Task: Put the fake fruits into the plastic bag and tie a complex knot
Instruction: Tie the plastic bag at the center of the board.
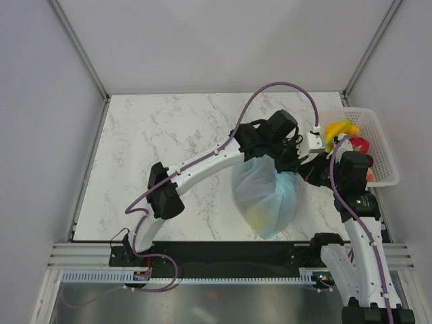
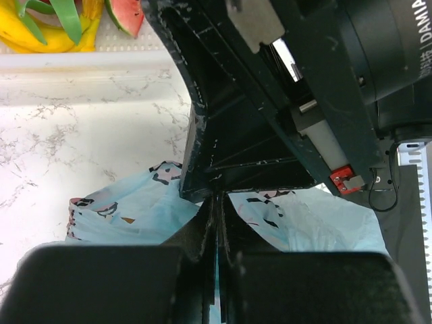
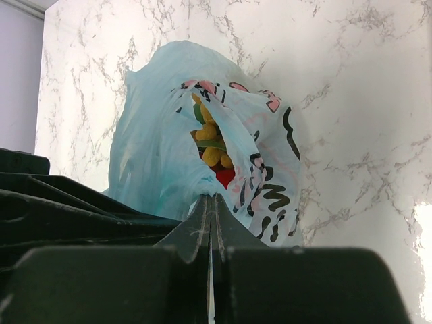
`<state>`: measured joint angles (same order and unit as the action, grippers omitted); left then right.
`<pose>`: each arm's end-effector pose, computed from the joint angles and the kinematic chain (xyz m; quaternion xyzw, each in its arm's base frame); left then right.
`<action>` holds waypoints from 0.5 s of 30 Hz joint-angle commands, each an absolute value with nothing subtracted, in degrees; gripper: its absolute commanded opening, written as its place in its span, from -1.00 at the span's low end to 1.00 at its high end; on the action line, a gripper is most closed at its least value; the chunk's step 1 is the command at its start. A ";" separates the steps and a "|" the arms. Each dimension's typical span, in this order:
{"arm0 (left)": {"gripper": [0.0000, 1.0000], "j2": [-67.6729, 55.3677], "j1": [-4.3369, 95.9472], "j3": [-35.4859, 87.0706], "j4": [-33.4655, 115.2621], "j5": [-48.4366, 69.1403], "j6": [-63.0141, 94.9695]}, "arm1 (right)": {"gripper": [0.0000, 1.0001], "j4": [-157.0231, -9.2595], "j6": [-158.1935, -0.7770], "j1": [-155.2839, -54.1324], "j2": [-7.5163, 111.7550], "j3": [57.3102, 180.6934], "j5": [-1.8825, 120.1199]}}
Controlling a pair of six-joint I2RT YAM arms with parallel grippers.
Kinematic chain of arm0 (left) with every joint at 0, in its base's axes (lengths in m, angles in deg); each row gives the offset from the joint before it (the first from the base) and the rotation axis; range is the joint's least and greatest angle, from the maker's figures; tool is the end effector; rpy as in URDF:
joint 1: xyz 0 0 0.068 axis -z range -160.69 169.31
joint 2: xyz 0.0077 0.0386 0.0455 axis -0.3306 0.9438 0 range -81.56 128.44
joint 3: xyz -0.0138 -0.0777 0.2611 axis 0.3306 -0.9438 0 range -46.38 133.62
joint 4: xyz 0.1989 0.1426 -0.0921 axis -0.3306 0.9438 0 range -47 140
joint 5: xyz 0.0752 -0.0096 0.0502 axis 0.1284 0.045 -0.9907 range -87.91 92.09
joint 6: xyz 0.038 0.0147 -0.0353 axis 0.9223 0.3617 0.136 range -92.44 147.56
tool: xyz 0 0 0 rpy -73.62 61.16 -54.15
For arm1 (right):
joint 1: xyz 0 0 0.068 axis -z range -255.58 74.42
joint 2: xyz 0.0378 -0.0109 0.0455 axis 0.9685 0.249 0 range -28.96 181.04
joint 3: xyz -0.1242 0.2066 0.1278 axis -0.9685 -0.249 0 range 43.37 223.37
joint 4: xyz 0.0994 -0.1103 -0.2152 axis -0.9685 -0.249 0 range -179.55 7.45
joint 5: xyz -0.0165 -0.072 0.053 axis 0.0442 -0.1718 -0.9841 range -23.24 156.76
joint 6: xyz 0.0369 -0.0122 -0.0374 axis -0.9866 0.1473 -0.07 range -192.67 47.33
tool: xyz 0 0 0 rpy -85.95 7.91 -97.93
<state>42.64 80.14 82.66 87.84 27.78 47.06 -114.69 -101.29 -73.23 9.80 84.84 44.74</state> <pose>0.2247 -0.4343 0.3441 0.6418 0.6146 -0.3340 0.3144 0.1495 0.0072 0.2977 0.1335 0.8426 0.2731 0.4446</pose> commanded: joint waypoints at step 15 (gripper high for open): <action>-0.67 35.16 80.30 84.58 78.95 26.09 44.61 | -1.00 -112.34 -101.32 -73.30 8.57 85.73 40.48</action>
